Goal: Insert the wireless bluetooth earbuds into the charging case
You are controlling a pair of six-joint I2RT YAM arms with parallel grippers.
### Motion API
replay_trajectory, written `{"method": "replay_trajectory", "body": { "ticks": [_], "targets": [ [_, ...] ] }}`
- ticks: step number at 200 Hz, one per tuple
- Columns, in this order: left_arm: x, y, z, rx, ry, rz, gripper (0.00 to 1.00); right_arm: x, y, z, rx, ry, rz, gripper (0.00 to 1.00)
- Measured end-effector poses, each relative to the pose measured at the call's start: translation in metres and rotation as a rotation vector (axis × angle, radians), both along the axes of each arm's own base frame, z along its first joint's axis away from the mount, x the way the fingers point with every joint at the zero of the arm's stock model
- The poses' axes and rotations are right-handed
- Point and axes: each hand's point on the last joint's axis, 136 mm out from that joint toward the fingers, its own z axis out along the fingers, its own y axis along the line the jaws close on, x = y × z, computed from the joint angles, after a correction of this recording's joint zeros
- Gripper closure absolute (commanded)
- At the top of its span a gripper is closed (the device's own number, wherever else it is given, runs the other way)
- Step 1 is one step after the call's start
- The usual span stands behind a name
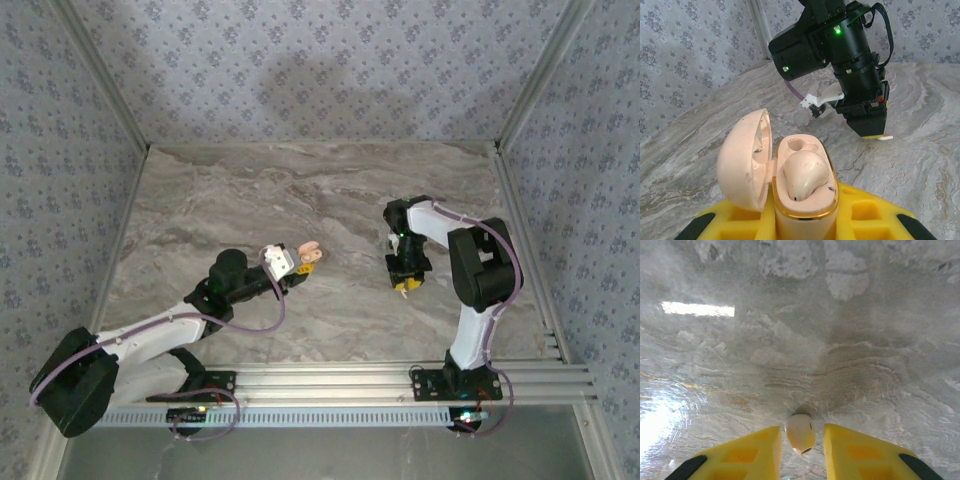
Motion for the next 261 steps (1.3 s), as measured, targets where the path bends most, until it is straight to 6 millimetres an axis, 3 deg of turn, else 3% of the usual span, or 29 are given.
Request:
{"method": "replay_trajectory", "body": {
  "ticks": [46,102,149,176,216,261],
  "targets": [
    [0.000,0.000,0.000,0.000,0.000,0.000,0.88,-0.003,-0.002,-0.007,-0.005,0.015,-0.002,0.67],
    [0.000,0.000,0.000,0.000,0.000,0.000,0.88,-0.005,-0.005,-0.009,-0.013,0.017,-0.001,0.75],
    [0.000,0.000,-0.001,0.002,0.003,-0.001,0.88,0.001,-0.001,0.003,0.032,-0.082,-0.008,0.76],
    [0.001,-0.003,-0.009,0.013,0.021,-0.006,0.88,0.020,0.009,0.033,0.115,-0.271,-0.027,0.76],
    [-0.001,-0.016,-0.019,0.010,0.049,-0.033,0.88,0.043,0.040,0.105,0.377,-0.634,-0.062,0.77],
    [-0.002,-0.033,-0.011,-0.021,0.031,-0.070,0.89,0.046,0.088,0.178,0.705,-0.890,-0.019,0.76]
  ]
}}
